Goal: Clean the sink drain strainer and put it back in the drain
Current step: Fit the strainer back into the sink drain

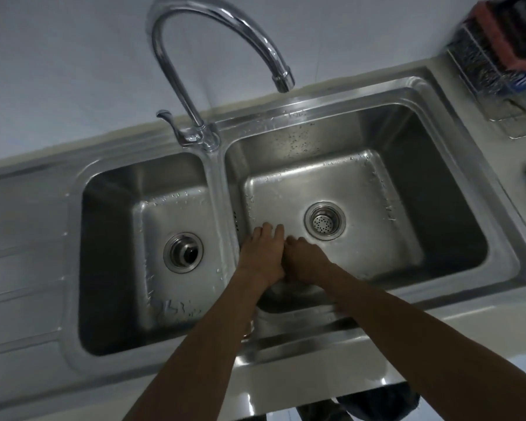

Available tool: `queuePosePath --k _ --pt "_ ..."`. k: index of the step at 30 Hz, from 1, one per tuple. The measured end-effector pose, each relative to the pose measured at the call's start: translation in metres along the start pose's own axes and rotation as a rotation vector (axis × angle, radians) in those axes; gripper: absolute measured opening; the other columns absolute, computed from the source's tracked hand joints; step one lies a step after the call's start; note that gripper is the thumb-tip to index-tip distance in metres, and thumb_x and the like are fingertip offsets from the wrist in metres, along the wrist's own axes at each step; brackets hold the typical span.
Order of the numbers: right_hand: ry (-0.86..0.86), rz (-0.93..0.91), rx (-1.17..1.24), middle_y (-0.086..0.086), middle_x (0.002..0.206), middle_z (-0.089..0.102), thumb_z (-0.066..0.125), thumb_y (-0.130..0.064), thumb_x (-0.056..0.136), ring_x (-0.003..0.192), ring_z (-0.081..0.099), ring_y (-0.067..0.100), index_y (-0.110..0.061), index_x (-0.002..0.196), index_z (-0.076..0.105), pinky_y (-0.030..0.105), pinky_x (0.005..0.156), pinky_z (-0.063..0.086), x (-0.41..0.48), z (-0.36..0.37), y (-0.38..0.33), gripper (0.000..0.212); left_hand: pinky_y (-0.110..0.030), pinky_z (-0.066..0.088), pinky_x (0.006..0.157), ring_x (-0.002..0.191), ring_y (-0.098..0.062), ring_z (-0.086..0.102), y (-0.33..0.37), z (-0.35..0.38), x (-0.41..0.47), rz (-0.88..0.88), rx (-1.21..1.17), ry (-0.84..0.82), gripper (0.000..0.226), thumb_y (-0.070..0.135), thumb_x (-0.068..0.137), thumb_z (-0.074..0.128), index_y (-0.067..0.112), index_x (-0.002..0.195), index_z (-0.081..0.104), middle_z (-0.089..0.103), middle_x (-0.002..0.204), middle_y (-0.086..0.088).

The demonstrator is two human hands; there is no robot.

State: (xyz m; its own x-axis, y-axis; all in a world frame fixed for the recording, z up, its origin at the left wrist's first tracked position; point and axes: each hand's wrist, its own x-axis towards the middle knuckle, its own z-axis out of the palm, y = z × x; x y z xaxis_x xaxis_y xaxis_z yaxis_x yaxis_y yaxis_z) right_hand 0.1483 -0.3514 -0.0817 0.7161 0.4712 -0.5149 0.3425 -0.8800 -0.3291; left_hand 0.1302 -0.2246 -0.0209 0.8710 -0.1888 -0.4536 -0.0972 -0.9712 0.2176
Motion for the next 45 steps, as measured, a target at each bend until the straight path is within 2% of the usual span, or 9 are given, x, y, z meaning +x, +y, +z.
queuePosePath --k 8,16,21,23,26,30,32,35,45 --pt "0.158 0.054 -0.031 0.012 0.130 0.050 0.086 -0.041 0.070 0.115 0.054 0.035 -0.012 0.135 0.040 0.045 0.090 0.053 -0.028 -0.115 -0.003 0.085 -0.045 0.032 0.113 0.140 -0.027 0.038 -0.030 -0.053 -0.035 0.003 -0.022 0.379 0.090 0.064 0.081 0.065 0.020 0.152 0.032 0.036 0.153 -0.005" --pt "0.324 -0.153 -0.094 0.011 0.132 0.053 0.084 -0.047 0.069 0.117 0.056 0.034 -0.012 0.139 0.044 0.043 0.092 0.052 -0.011 -0.178 -0.139 0.088 -0.049 0.025 0.120 0.152 -0.023 0.022 -0.126 -0.073 -0.093 -0.236 -0.231 0.470 0.112 0.094 0.076 0.030 0.020 0.159 0.023 0.025 0.165 -0.005" --pt "0.218 -0.225 -0.118 0.006 0.138 0.051 0.080 -0.050 0.072 0.127 0.049 0.030 -0.019 0.143 0.040 0.044 0.096 0.050 0.039 -0.128 -0.223 0.087 -0.043 0.029 0.120 0.147 -0.016 0.026 -0.196 -0.023 -0.118 -0.353 -0.602 0.393 0.106 0.089 0.068 0.060 0.030 0.150 0.030 0.026 0.159 0.004" --pt "0.152 -0.209 -0.152 0.007 0.135 0.054 0.081 -0.049 0.072 0.124 0.051 0.032 -0.017 0.141 0.041 0.045 0.094 0.052 0.063 -0.099 -0.240 0.086 -0.029 0.039 0.107 0.130 0.006 0.031 -0.216 0.001 -0.119 -0.355 -0.700 0.476 0.096 0.076 0.057 0.082 0.047 0.131 0.028 0.034 0.135 0.020" --pt "0.040 -0.154 -0.162 0.010 0.129 0.051 0.079 -0.041 0.075 0.116 0.053 0.034 -0.015 0.136 0.042 0.045 0.093 0.052 0.098 -0.061 -0.249 0.076 -0.008 0.020 0.094 0.114 0.031 0.011 -0.235 0.028 -0.107 -0.363 -0.728 0.438 0.112 0.064 0.047 0.091 0.058 0.129 0.015 0.021 0.118 0.036" --pt "0.004 -0.071 -0.126 0.014 0.128 0.044 0.080 -0.028 0.075 0.105 0.059 0.038 -0.013 0.134 0.043 0.044 0.089 0.055 0.132 -0.027 -0.238 0.071 -0.026 0.037 0.101 0.129 -0.002 0.036 -0.245 0.050 -0.080 -0.449 -0.779 0.378 0.117 0.077 0.051 0.081 0.037 0.146 0.026 0.035 0.146 0.013" --pt "-0.043 -0.053 -0.115 0.014 0.129 0.042 0.079 -0.025 0.076 0.105 0.060 0.038 -0.014 0.137 0.042 0.041 0.087 0.055 0.142 -0.006 -0.231 0.072 -0.042 0.024 0.121 0.150 -0.022 0.019 -0.245 0.066 -0.071 -0.473 -0.736 0.287 0.138 0.080 0.052 0.076 0.022 0.158 0.011 0.016 0.164 -0.003" --pt "-0.041 -0.094 -0.173 0.011 0.131 0.048 0.080 -0.032 0.076 0.110 0.059 0.035 -0.017 0.142 0.042 0.040 0.085 0.053 0.151 0.007 -0.233 0.077 -0.046 -0.004 0.123 0.155 -0.024 -0.011 -0.252 0.068 -0.063 -0.514 -0.703 0.243 0.148 0.081 0.054 0.074 0.017 0.160 -0.007 -0.009 0.169 -0.007" --pt "0.002 -0.080 -0.199 0.013 0.136 0.042 0.081 -0.034 0.079 0.111 0.056 0.034 -0.017 0.143 0.044 0.040 0.090 0.053 0.143 0.027 -0.240 0.076 -0.049 -0.004 0.123 0.155 -0.030 -0.011 -0.248 0.068 -0.079 -0.533 -0.537 0.164 0.145 0.078 0.061 0.076 0.010 0.160 -0.006 -0.008 0.168 -0.014"
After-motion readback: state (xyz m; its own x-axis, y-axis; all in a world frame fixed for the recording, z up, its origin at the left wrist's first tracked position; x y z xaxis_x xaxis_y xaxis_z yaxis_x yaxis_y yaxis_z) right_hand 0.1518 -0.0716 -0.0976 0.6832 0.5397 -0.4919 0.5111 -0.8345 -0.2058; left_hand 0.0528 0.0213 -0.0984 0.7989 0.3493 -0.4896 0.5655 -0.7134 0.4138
